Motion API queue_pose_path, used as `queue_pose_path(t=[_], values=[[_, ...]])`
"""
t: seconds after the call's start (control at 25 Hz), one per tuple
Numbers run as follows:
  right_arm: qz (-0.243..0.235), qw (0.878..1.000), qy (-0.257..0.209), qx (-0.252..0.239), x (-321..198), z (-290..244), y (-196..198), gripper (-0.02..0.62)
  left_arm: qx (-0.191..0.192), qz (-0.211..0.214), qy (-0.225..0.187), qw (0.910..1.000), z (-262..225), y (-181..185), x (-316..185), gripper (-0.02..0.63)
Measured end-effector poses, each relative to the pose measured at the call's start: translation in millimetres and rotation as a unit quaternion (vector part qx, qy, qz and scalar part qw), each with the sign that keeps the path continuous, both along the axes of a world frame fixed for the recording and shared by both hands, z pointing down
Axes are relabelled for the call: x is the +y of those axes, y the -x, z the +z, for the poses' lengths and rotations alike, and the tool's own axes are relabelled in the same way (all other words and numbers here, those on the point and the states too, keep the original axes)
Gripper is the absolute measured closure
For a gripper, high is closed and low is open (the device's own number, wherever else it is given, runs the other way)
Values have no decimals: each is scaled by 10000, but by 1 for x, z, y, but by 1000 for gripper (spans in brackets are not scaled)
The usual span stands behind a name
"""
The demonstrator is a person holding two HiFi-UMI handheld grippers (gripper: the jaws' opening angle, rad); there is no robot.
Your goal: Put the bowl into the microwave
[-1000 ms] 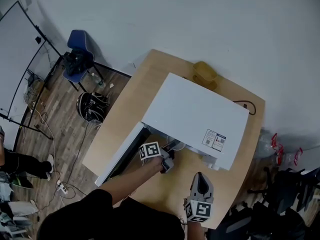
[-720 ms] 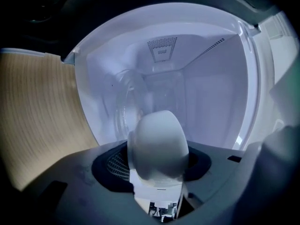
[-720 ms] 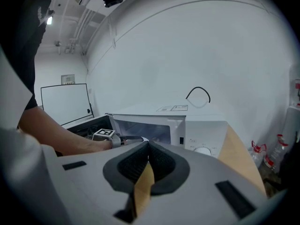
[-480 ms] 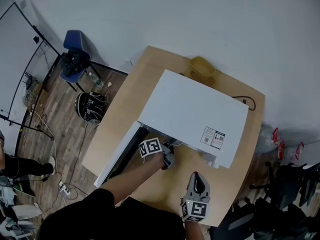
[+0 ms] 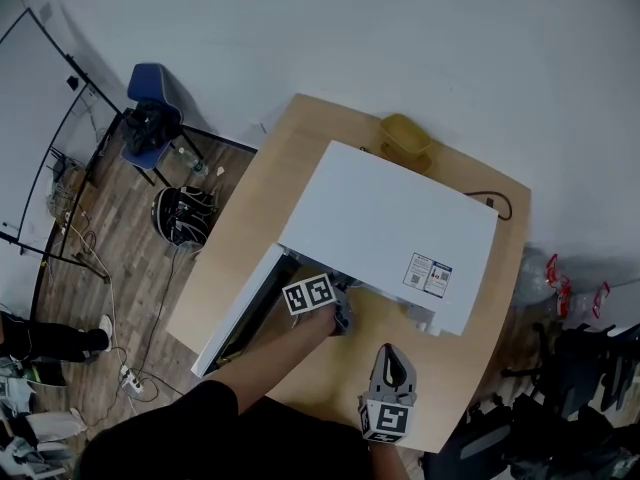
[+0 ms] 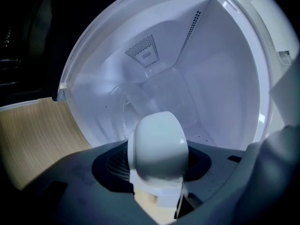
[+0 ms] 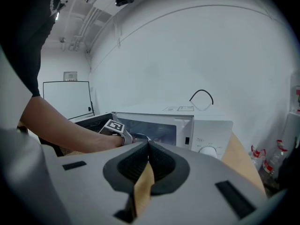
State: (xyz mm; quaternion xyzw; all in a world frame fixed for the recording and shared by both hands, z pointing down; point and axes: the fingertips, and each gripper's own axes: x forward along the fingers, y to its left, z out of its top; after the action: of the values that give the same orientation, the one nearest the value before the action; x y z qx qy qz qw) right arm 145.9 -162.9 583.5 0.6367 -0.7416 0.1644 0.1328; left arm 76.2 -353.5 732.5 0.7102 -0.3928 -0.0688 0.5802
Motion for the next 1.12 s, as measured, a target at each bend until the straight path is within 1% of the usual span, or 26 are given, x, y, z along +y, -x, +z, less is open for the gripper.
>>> queue_pose_path(t=[0.12,0.28,0.4,0.52,0.84,1.04,1.12], values=[[16,10000,3,-20,2,0,0,535,97,-60,23,9999,0,2,-2,377],[31,10000,-22,-27,2,-1,-4,535,288,-242,150,9992,2,5,-4,377],[80,10000,-40,-18,0,-5,-7,535,390,-262,227,9986,2,6,-6,377],[89,9999,-85,-2,1,-7,-9,535,339,-270,232,9988,1,8,-7,377],[69,9999,-63,-111,8,-8,-3,535,0,-391,338,9987,2,12,-9,371],[24,9998,-89,-189,10,-9,2,535,114,-260,428,9987,3,12,-8,371],[-7,9998,-82,-199,11,-8,2,535,93,-196,471,9987,3,12,-7,371]])
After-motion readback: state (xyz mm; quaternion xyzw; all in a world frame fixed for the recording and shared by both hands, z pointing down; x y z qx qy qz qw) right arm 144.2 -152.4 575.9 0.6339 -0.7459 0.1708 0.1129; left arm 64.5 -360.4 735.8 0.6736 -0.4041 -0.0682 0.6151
